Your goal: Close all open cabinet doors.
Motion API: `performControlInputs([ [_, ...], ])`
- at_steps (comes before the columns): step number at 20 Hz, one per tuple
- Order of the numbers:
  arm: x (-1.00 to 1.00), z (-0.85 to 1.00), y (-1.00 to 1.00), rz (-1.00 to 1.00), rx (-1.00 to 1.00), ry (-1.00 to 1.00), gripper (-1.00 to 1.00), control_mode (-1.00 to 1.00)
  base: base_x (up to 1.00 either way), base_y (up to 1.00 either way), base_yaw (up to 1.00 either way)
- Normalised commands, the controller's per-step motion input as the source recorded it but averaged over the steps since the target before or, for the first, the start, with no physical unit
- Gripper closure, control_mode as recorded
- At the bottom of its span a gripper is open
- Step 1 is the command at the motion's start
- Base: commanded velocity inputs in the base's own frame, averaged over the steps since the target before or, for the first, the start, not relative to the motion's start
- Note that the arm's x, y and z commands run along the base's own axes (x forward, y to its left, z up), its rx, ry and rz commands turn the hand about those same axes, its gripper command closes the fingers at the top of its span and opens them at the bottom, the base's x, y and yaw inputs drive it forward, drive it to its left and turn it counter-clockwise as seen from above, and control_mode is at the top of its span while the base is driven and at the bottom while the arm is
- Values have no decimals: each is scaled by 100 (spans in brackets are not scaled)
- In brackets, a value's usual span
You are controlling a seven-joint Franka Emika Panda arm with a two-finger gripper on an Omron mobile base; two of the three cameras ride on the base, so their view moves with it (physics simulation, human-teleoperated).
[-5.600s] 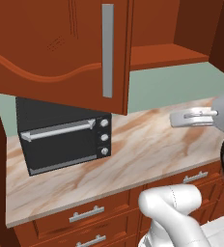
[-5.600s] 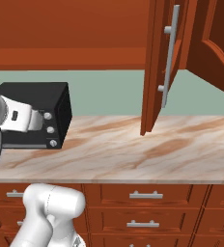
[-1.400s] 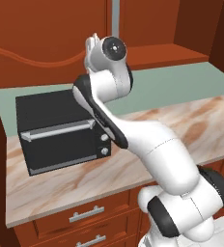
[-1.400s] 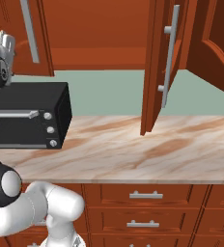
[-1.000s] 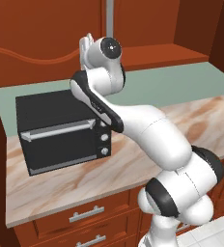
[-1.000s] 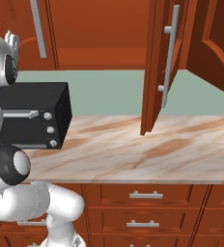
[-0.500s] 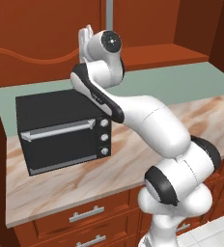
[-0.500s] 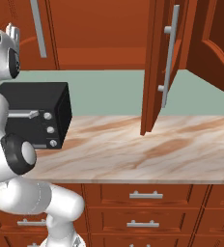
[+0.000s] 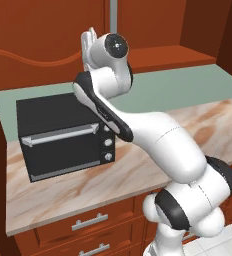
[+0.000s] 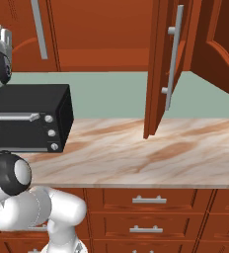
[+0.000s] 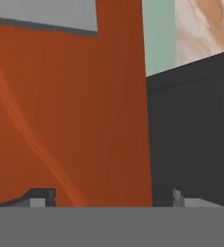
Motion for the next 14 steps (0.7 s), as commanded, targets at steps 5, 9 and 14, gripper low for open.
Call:
performControlInputs([
  [5, -70, 0, -13, -2, 0, -4, -100, -100, 0, 0, 0],
  [9, -68, 0, -21, -10, 0, -5, -100, -100, 0, 0, 0],
  [14, -60, 0, -38, -3, 0, -13, -100, -100, 0, 0, 0],
])
